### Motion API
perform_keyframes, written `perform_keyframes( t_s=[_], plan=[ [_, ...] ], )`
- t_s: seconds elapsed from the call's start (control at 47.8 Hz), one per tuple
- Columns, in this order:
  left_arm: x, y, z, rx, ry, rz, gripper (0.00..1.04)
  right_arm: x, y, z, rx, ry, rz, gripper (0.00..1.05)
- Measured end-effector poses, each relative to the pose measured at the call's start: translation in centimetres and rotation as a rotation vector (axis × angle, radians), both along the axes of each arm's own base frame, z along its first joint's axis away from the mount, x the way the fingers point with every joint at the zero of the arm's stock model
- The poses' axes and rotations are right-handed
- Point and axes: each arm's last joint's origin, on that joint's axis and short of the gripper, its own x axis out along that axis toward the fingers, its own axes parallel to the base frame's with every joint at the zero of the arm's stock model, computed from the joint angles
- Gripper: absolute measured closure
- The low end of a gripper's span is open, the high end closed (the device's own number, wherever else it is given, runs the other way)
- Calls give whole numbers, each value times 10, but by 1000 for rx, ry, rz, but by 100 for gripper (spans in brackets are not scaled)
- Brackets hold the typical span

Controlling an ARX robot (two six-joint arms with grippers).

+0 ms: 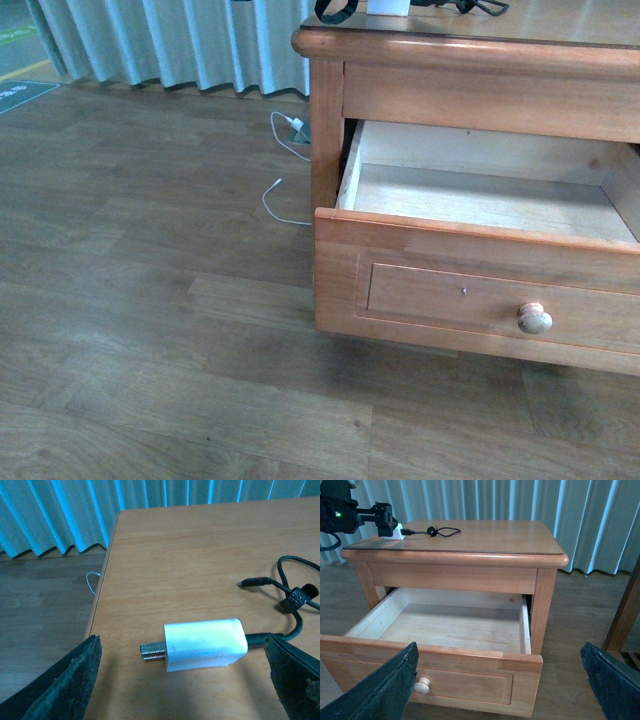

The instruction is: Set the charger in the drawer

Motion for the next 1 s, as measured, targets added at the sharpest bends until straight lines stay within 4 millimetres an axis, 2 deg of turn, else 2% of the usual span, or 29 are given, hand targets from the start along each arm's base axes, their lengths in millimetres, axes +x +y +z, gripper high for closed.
perform_keyframes(
  t_s=[0.272, 0.606, 0.815, 1.004],
  plan=[
    [19, -12, -6, -1, 14, 14, 6, 0, 0, 0, 0, 0, 0, 8],
    [24, -15, -14, 37, 46, 21, 6, 0, 0, 0, 0, 0, 0, 8],
    [25, -15, -17, 49, 48, 25, 34, 0, 0, 0, 0, 0, 0, 8],
    [22, -12, -16, 48, 46, 27, 36, 0, 0, 0, 0, 0, 0, 8]
  ],
)
